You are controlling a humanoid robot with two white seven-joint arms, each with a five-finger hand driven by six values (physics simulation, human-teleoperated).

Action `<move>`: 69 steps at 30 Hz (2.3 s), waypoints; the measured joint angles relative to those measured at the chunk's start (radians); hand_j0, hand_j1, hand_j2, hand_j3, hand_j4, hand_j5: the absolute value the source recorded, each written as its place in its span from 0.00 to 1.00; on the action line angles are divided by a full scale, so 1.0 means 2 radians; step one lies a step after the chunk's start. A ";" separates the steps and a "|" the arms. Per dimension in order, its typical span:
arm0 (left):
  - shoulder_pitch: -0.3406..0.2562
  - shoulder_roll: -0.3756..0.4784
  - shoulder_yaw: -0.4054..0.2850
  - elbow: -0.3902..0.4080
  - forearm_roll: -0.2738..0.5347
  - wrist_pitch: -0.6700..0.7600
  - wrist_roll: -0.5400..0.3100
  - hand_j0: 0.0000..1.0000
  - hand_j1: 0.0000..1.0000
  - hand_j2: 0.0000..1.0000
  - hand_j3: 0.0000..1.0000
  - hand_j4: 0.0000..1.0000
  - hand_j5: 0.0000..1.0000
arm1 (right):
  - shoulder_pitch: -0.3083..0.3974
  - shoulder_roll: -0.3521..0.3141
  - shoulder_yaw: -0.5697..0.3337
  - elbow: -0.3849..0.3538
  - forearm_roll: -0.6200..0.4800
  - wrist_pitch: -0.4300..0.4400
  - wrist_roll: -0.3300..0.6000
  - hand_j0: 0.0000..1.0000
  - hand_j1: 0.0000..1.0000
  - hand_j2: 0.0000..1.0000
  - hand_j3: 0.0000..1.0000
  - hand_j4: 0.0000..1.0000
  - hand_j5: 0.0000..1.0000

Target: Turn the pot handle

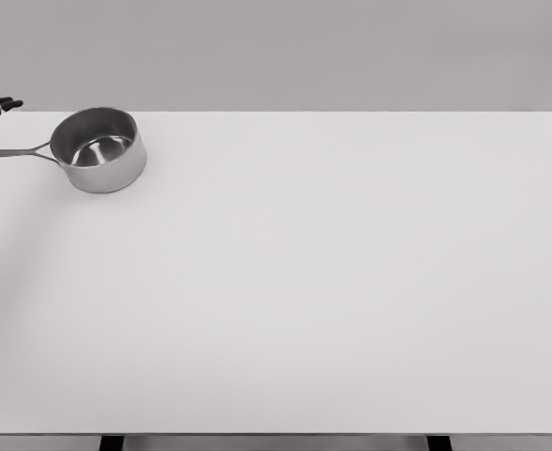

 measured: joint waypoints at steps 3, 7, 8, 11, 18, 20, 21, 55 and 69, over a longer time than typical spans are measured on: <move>-0.004 -0.001 0.000 0.002 -0.001 0.000 0.000 1.00 1.00 1.00 1.00 1.00 1.00 | 0.000 0.000 0.000 0.000 0.000 0.000 0.000 1.00 1.00 1.00 1.00 1.00 1.00; -0.008 -0.002 0.000 0.004 -0.008 0.000 0.000 1.00 1.00 1.00 1.00 1.00 1.00 | 0.000 0.000 0.000 0.000 0.000 0.000 0.000 1.00 1.00 1.00 1.00 1.00 1.00; -0.008 -0.003 0.000 0.004 -0.009 0.000 0.000 1.00 1.00 1.00 1.00 1.00 1.00 | 0.000 0.000 0.000 0.000 0.000 0.000 0.000 1.00 1.00 1.00 1.00 1.00 1.00; -0.012 -0.006 0.000 0.008 -0.011 0.000 0.000 1.00 1.00 1.00 1.00 1.00 1.00 | 0.000 0.000 0.000 0.000 0.000 0.000 0.000 1.00 1.00 1.00 1.00 1.00 1.00; -0.021 -0.008 0.000 0.024 -0.019 0.000 0.000 1.00 1.00 1.00 1.00 1.00 1.00 | 0.000 0.000 0.000 0.000 0.000 0.000 0.000 1.00 1.00 1.00 1.00 1.00 1.00; -0.025 -0.009 0.000 0.027 -0.021 0.000 -0.001 1.00 1.00 1.00 1.00 1.00 1.00 | 0.000 0.000 0.000 0.000 0.000 0.000 0.000 1.00 1.00 1.00 1.00 1.00 1.00; -0.025 -0.010 -0.001 0.027 -0.022 0.000 -0.001 1.00 1.00 1.00 1.00 1.00 1.00 | 0.000 0.000 0.000 0.000 0.000 0.000 0.000 1.00 1.00 1.00 1.00 1.00 1.00; -0.067 -0.043 -0.004 0.087 -0.051 0.000 -0.001 1.00 1.00 1.00 1.00 1.00 1.00 | 0.000 0.000 0.000 0.000 0.000 0.000 0.000 1.00 1.00 1.00 1.00 1.00 1.00; -0.080 -0.043 -0.007 0.097 -0.060 0.000 -0.001 1.00 1.00 1.00 1.00 1.00 1.00 | 0.000 0.000 0.000 0.000 0.000 0.000 0.000 1.00 1.00 1.00 1.00 1.00 1.00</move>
